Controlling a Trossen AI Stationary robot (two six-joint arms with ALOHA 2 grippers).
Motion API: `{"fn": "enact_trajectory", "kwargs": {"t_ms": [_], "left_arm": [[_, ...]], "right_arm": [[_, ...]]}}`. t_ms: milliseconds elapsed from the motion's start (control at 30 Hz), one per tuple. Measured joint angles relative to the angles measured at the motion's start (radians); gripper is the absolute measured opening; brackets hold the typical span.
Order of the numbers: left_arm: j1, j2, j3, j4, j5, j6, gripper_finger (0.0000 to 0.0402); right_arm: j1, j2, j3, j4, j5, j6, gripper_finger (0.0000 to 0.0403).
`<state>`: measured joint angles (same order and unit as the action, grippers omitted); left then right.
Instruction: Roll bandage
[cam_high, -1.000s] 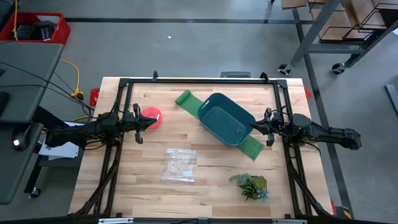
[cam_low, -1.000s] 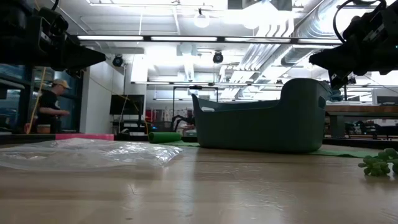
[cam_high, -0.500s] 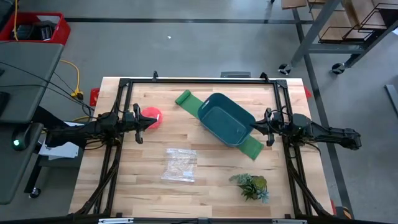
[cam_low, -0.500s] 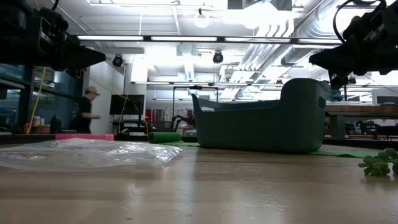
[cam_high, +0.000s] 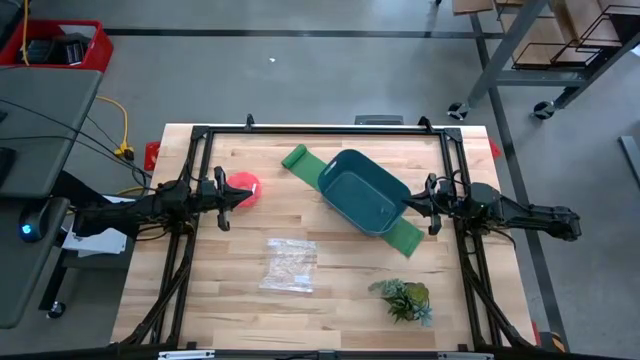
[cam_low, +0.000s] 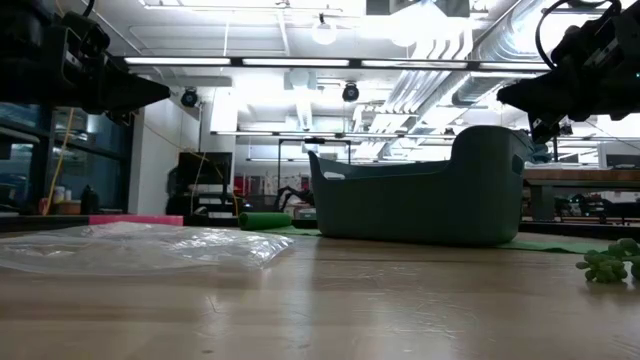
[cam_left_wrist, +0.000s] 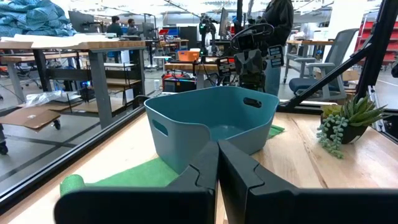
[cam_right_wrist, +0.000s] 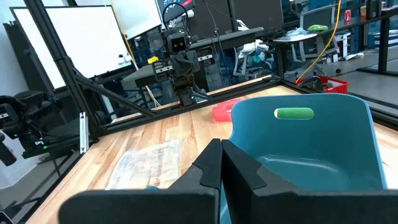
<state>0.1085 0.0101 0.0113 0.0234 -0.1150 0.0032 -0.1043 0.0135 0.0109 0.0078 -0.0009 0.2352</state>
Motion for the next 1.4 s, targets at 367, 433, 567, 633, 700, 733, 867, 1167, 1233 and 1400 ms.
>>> {"fn": "enact_trajectory", "kwargs": {"t_ms": [367, 433, 567, 633, 700, 733, 867, 1167, 1233, 1400], "left_arm": [[0.000, 0.000, 0.000, 0.000, 0.000, 0.026, 0.0003], [0.000, 0.000, 0.000, 0.000, -0.001, 0.026, 0.0003], [0.000, 0.000, 0.000, 0.000, 0.000, 0.026, 0.0003], [0.000, 0.000, 0.000, 0.000, 0.000, 0.026, 0.0003], [0.000, 0.000, 0.000, 0.000, 0.000, 0.026, 0.0003], [0.000, 0.000, 0.000, 0.000, 0.000, 0.026, 0.0003], [0.000, 0.000, 0.000, 0.000, 0.000, 0.026, 0.0003], [0.000, 0.000, 0.000, 0.000, 0.000, 0.026, 0.0003], [0.000, 0.000, 0.000, 0.000, 0.000, 0.026, 0.0003], [0.000, 0.000, 0.000, 0.000, 0.000, 0.026, 0.0003]], "right_arm": [[0.000, 0.000, 0.000, 0.000, 0.000, 0.000, 0.0000], [0.000, 0.000, 0.000, 0.000, 0.000, 0.000, 0.0000], [0.000, 0.000, 0.000, 0.000, 0.000, 0.000, 0.0000], [0.000, 0.000, 0.000, 0.000, 0.000, 0.000, 0.0000], [0.000, 0.000, 0.000, 0.000, 0.000, 0.000, 0.0000], [0.000, 0.000, 0.000, 0.000, 0.000, 0.000, 0.0000], [0.000, 0.000, 0.000, 0.000, 0.000, 0.000, 0.0000], [0.000, 0.000, 0.000, 0.000, 0.000, 0.000, 0.0000], [0.000, 0.000, 0.000, 0.000, 0.000, 0.000, 0.0000], [0.000, 0.000, 0.000, 0.000, 0.000, 0.000, 0.0000]]}}
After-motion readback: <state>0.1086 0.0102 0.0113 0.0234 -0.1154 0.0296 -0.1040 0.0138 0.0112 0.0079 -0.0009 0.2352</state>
